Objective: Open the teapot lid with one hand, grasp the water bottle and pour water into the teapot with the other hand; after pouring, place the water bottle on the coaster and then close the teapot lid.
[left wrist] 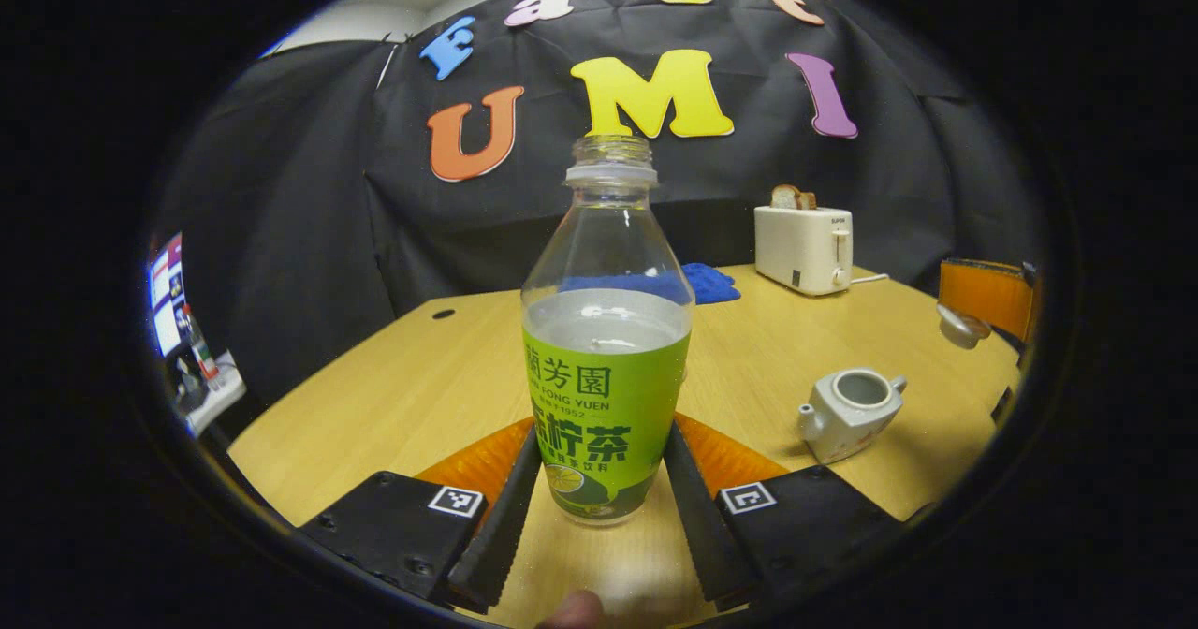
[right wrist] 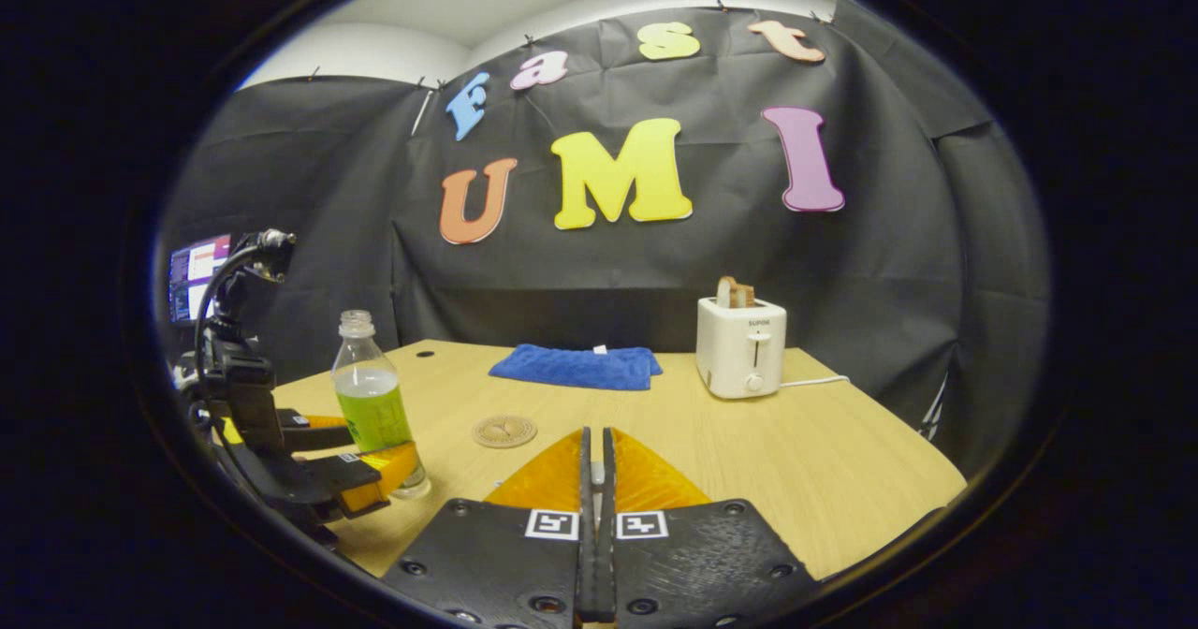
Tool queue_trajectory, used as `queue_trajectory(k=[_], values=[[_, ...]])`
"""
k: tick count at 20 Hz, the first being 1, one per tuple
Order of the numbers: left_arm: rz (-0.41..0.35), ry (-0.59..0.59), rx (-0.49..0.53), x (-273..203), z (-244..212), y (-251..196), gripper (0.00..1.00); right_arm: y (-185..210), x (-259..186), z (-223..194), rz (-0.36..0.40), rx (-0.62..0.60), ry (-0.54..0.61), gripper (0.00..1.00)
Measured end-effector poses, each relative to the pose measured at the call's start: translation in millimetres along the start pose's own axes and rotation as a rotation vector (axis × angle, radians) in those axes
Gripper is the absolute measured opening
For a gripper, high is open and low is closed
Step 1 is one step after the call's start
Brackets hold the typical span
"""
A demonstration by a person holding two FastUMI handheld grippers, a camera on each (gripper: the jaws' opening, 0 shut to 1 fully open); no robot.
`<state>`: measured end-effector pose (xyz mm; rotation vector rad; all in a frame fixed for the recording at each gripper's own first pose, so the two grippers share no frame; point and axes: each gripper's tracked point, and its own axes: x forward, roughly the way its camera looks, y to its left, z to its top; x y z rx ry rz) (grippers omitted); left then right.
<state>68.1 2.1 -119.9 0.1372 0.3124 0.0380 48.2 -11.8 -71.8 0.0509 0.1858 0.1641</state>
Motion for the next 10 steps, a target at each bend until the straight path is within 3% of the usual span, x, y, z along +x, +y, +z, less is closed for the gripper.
queue_trajectory(k=[3,10], values=[[0.023,0.015,0.116,-7,5,7,0.76,-4,-2,-1,0.003,0.004,-0.003,0.00],[0.117,-0.004,0.503,-15,25,32,0.75,-24,-6,-9,-0.016,0.022,0.009,0.00]])
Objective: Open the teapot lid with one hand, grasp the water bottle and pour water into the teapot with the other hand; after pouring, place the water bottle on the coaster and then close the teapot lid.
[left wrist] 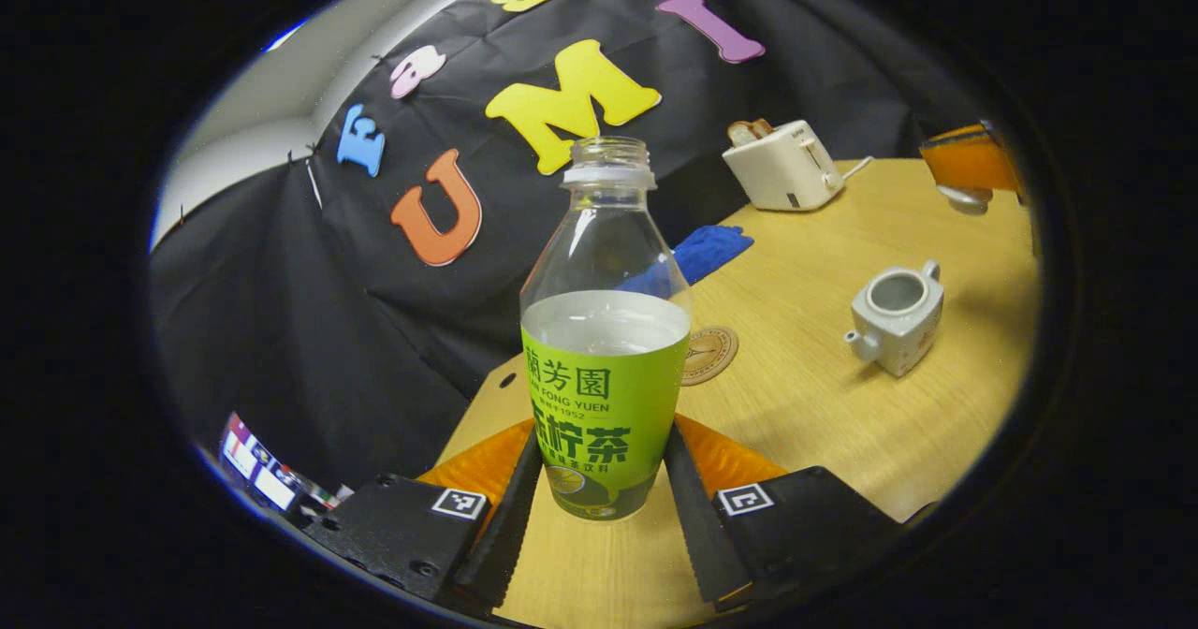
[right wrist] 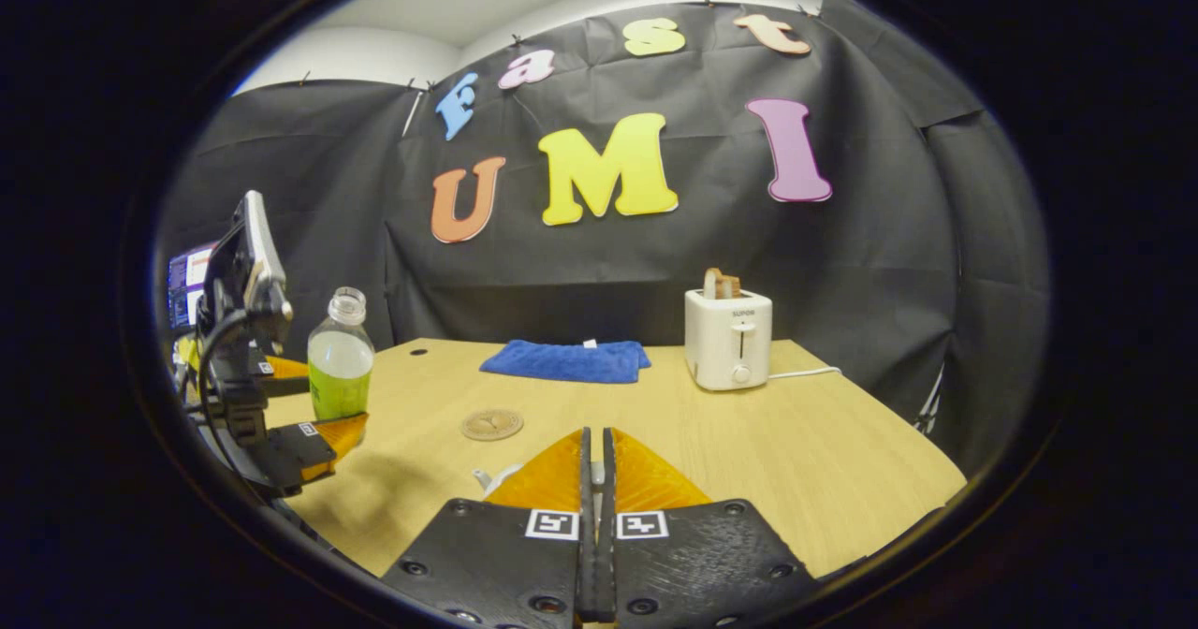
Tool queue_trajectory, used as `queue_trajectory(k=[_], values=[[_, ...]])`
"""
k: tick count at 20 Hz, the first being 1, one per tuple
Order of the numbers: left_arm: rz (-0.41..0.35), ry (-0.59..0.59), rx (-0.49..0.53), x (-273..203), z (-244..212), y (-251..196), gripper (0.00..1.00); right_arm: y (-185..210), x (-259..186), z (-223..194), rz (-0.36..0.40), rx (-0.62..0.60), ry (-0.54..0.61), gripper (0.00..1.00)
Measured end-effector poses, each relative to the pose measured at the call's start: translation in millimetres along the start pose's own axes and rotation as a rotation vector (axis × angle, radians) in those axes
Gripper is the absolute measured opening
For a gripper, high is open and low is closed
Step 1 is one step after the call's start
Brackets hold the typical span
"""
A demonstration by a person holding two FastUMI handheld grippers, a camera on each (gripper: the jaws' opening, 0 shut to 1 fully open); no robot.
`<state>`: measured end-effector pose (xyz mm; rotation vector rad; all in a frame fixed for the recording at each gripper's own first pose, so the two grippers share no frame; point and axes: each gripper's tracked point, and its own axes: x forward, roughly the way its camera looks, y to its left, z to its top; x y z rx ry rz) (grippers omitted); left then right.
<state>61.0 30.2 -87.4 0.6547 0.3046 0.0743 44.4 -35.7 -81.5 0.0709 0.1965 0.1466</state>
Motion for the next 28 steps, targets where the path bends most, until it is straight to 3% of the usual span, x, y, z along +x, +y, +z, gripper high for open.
queue_trajectory(k=[15,28], values=[[0.040,0.070,0.768,11,2,-6,0.74,-22,-8,-6,0.003,-0.010,0.010,0.00],[0.008,0.048,0.949,19,32,-41,0.73,-48,-13,-9,-0.019,0.009,0.012,0.00]])
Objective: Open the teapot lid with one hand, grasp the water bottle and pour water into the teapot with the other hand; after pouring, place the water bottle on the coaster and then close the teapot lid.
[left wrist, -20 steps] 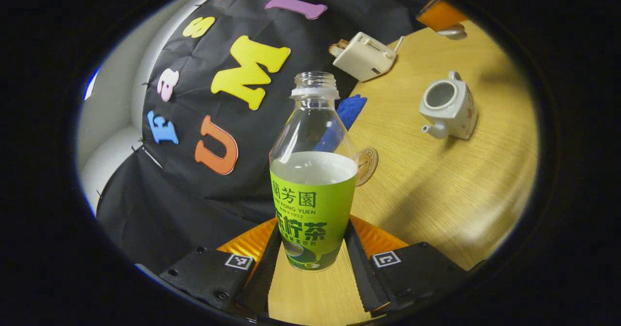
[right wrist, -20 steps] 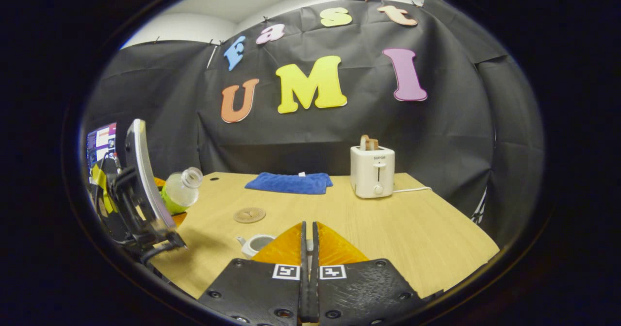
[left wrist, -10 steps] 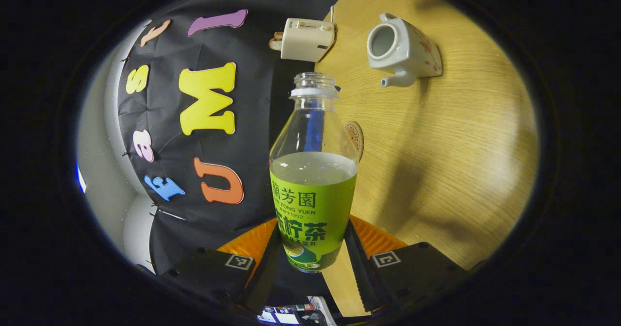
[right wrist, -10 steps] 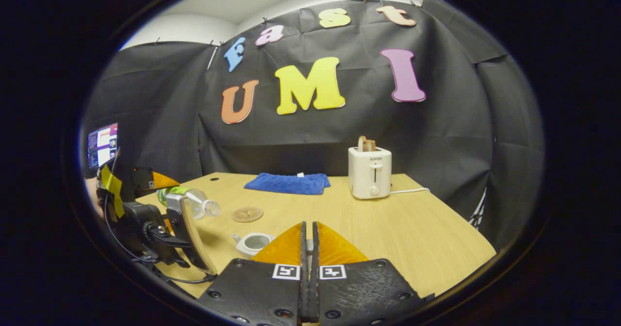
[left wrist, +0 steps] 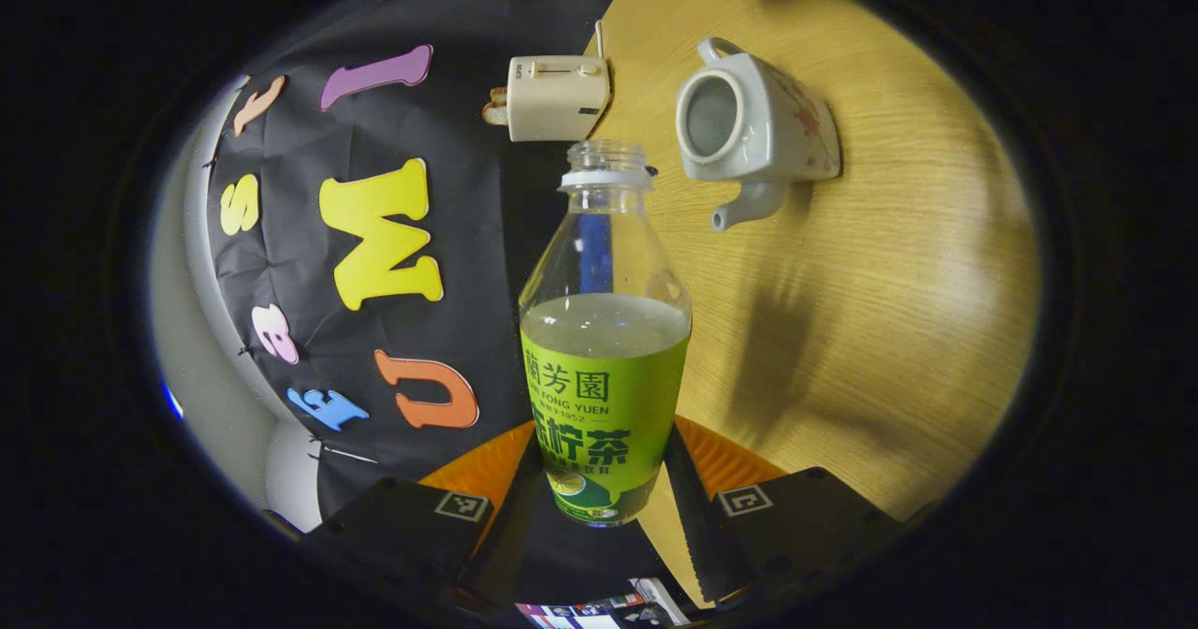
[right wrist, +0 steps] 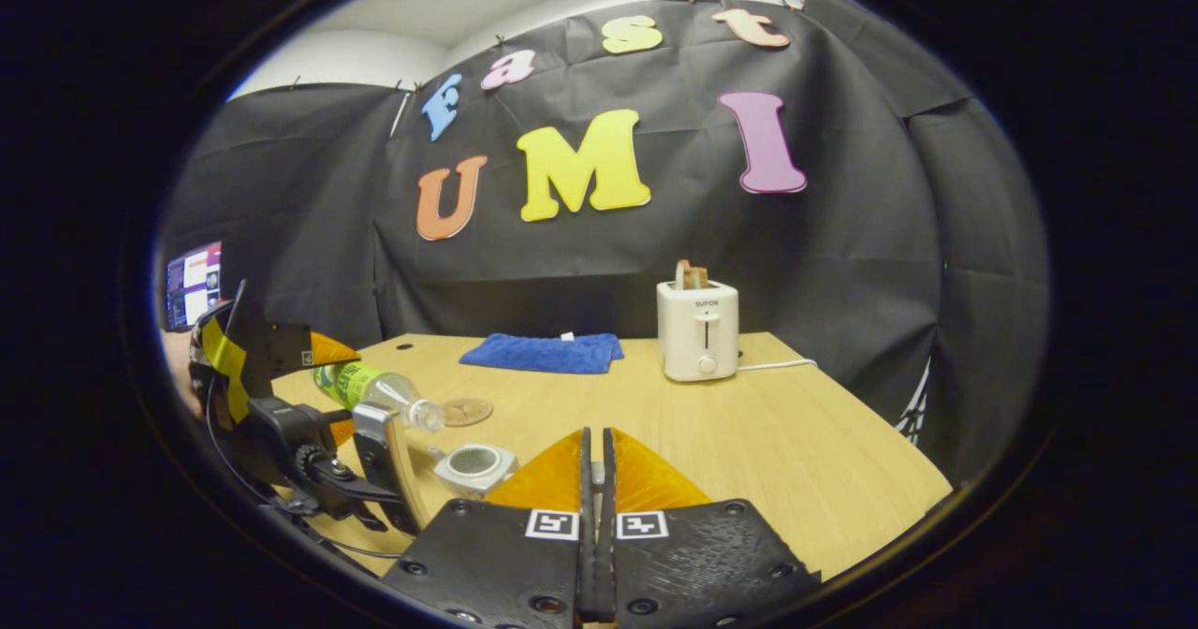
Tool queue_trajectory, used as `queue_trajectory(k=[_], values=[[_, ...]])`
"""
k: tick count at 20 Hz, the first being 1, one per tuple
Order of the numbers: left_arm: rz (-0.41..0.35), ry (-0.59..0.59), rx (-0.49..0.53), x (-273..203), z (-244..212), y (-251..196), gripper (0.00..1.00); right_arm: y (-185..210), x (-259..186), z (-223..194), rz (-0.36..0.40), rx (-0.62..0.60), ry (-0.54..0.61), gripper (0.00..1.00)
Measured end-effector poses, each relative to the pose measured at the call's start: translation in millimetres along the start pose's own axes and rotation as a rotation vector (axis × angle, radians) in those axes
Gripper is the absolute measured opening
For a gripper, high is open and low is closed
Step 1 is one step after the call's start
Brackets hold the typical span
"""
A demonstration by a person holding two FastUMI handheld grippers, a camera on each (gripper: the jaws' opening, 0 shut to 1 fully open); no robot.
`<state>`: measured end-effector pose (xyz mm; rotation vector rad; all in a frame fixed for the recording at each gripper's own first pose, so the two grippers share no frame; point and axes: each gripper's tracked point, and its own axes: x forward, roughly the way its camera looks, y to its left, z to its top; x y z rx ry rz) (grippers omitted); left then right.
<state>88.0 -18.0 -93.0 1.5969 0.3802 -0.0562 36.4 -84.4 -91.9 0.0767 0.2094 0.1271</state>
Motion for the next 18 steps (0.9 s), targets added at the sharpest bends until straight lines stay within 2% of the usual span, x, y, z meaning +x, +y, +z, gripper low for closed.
queue_trajectory(k=[2,3,9,10,18], values=[[0.009,-0.004,0.030,1,7,4,0.70,-3,-1,0,-0.003,0.003,0.000,0.00],[0.013,-0.005,0.046,-1,7,5,0.74,-3,0,0,-0.004,0.005,0.000,0.00],[0.038,0.002,0.152,1,11,10,0.71,-5,-2,0,-0.004,0.007,-0.005,0.00],[0.045,0.007,0.166,0,11,11,0.74,-5,-3,0,-0.003,0.006,-0.006,0.00],[0.098,0.032,0.269,1,11,25,0.74,-7,-5,1,-0.005,0.005,-0.009,0.00]])
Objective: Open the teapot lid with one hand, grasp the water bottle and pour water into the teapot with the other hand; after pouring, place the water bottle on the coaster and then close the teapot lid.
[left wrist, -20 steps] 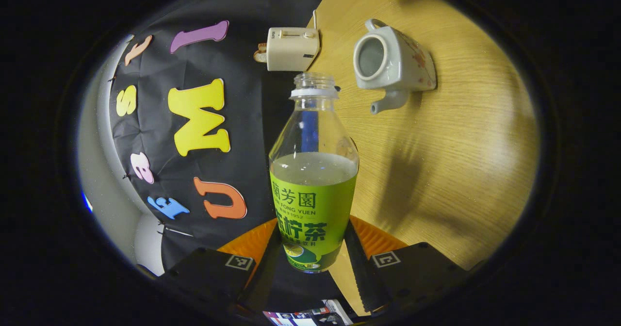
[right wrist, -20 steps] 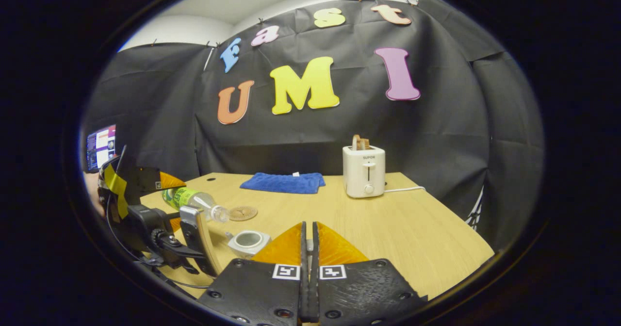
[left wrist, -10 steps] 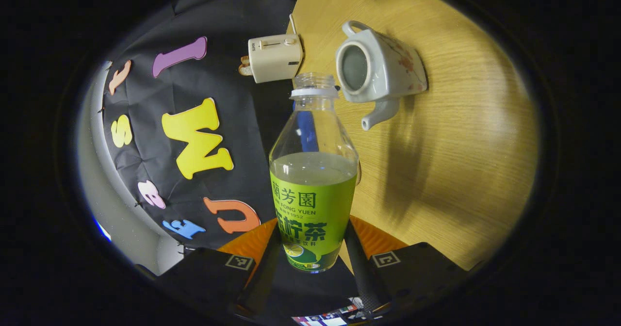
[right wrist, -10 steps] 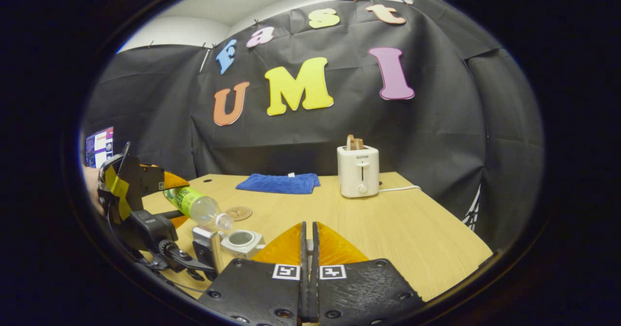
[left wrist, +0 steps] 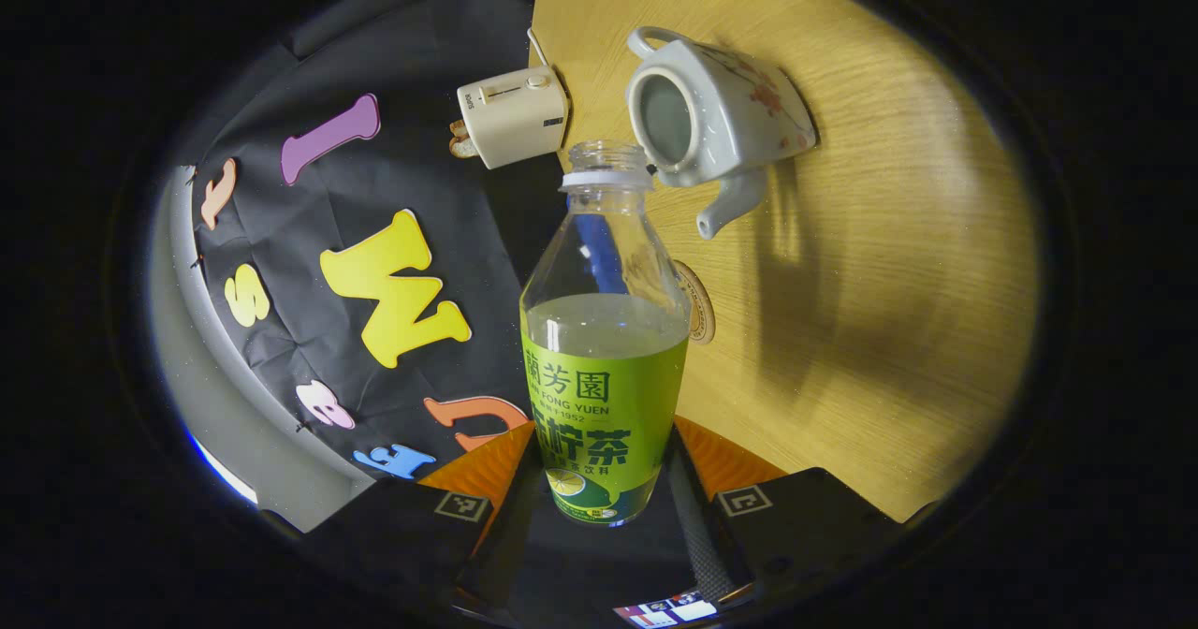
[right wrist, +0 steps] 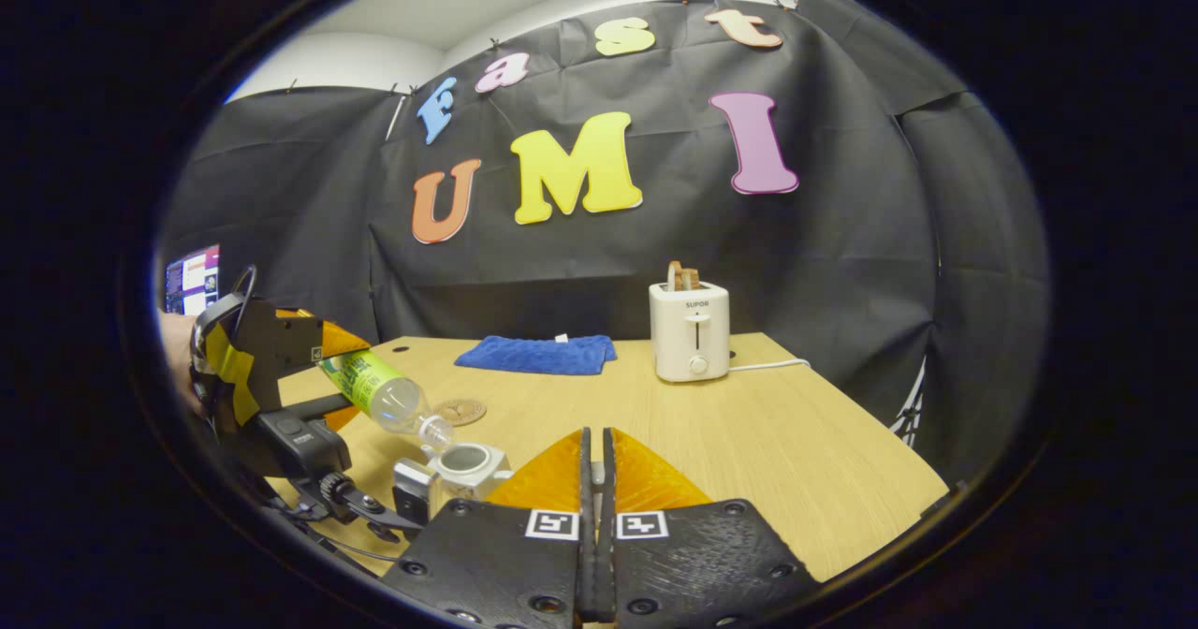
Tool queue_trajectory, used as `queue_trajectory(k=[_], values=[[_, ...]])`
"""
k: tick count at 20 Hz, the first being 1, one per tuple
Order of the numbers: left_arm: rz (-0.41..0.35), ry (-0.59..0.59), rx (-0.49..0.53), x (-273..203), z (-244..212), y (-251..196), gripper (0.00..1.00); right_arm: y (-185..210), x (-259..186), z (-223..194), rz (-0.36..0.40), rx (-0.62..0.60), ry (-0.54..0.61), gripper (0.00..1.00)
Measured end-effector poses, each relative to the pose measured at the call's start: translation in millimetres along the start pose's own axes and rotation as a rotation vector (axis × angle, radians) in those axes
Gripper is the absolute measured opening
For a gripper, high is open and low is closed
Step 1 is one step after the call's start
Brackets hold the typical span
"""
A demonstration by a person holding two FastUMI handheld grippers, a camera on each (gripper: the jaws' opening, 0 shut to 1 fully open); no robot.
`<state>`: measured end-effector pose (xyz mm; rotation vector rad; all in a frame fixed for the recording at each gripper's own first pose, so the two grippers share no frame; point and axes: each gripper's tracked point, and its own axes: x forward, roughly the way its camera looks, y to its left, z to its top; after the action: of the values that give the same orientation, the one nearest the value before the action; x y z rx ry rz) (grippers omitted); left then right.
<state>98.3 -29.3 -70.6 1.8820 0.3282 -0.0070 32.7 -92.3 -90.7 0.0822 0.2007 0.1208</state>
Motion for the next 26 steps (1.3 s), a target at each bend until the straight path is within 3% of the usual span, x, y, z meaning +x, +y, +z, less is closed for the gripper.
queue_trajectory(k=[4,8,26], values=[[0.009,0.001,0.032,0,2,4,0.73,-1,0,0,-0.001,0.001,0.000,0.00],[0.066,0.013,0.109,0,3,16,0.74,-1,-2,-1,0.001,0.001,-0.001,0.00],[0.114,0.014,0.239,-5,6,34,0.74,-2,-5,0,0.006,0.007,-0.005,0.00]])
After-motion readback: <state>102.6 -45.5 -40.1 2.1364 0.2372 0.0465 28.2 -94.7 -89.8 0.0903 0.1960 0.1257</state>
